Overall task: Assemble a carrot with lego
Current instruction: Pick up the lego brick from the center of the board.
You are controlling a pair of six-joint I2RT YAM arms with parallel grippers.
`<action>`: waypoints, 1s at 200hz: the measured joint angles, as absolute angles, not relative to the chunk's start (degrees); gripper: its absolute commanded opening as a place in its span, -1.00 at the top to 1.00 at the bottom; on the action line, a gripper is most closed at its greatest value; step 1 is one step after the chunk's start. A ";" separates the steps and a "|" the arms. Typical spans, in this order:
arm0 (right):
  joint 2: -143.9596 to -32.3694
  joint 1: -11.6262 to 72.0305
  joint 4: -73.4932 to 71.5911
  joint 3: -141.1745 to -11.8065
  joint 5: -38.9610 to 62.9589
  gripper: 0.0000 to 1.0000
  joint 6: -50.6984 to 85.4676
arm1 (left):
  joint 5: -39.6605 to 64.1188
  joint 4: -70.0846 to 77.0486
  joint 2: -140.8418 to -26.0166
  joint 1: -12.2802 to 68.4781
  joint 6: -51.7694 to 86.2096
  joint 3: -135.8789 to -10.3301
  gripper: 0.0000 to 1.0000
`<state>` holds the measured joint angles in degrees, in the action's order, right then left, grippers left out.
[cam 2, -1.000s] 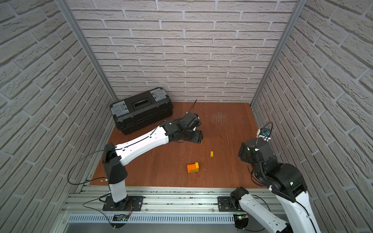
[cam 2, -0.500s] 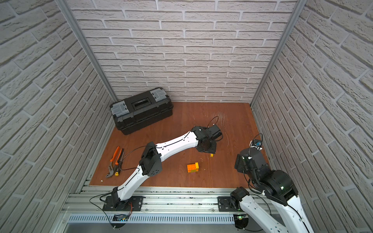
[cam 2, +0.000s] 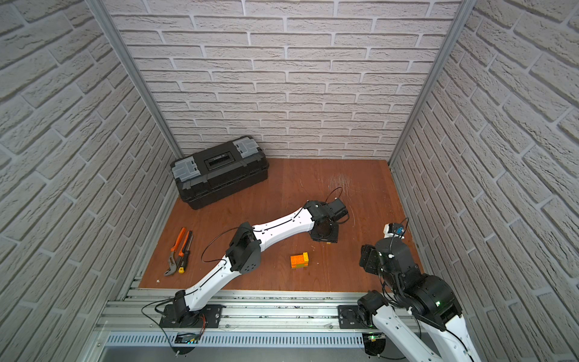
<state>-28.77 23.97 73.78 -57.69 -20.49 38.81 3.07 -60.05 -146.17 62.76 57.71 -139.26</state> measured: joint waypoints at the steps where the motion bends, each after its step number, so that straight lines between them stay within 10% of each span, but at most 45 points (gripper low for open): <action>1: -28.77 23.97 73.76 -57.67 -20.47 -0.47 38.81 | 3.09 -60.03 -146.17 62.76 57.74 -139.26 -0.05; 200: -29.39 23.97 72.82 -57.45 -18.06 -0.45 38.70 | 0.75 -58.81 -150.54 62.63 56.53 -141.82 0.41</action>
<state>-29.39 23.97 72.82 -57.45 -18.06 38.70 0.75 -58.81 -150.54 62.63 56.53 -141.82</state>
